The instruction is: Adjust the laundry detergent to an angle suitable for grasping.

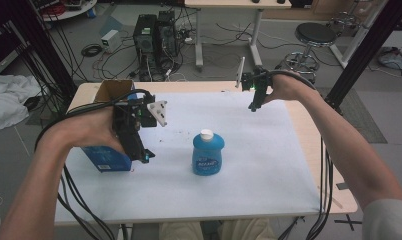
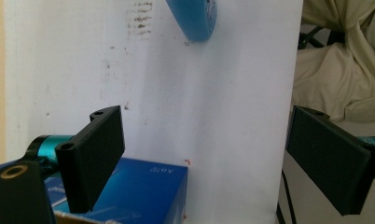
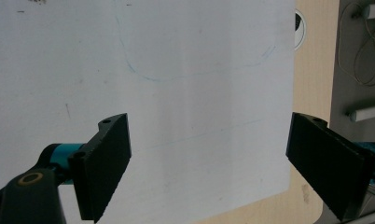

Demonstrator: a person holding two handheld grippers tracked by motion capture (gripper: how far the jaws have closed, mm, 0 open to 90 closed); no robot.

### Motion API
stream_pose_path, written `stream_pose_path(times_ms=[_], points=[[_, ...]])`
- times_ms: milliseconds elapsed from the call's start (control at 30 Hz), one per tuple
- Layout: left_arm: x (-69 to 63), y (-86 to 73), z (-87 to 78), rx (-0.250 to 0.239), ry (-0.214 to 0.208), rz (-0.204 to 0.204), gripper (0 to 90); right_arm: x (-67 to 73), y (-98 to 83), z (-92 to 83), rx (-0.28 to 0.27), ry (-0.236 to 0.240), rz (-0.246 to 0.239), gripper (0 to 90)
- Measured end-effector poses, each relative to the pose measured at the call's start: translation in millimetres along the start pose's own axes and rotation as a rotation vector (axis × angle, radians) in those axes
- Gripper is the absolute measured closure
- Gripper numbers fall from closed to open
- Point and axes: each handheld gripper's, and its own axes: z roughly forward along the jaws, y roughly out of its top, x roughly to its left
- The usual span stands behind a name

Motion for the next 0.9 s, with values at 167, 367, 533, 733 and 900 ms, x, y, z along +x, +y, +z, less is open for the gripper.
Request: stream_pose_path(times_ms=[167,367,533,733,900], points=[[2.4,4.1,-16.0,0.05,0.01,0.012,11.7,0.5,0.3,-0.4,-0.001,-0.006,-0.002,13.1],[5.3,8.4,-29.9,0.112,0.013,0.018,11.7,0.9,0.1,-1.6,0.001,-0.008,-0.002,13.2],[7.3,12.5,-40.4,0.103,0.031,0.021,11.7,0.7,-1.4,-1.8,0.002,-0.011,0.003,13.2],[7.3,16.7,-48.2,0.115,0.042,0.023,11.7,0.9,-2.7,-2.4,0.0,-0.008,0.003,13.2],[5.6,16.9,-59.0,0.107,0.056,0.018,11.7,0.9,-2.2,-3.3,-0.004,-0.005,0.003,13.2]])
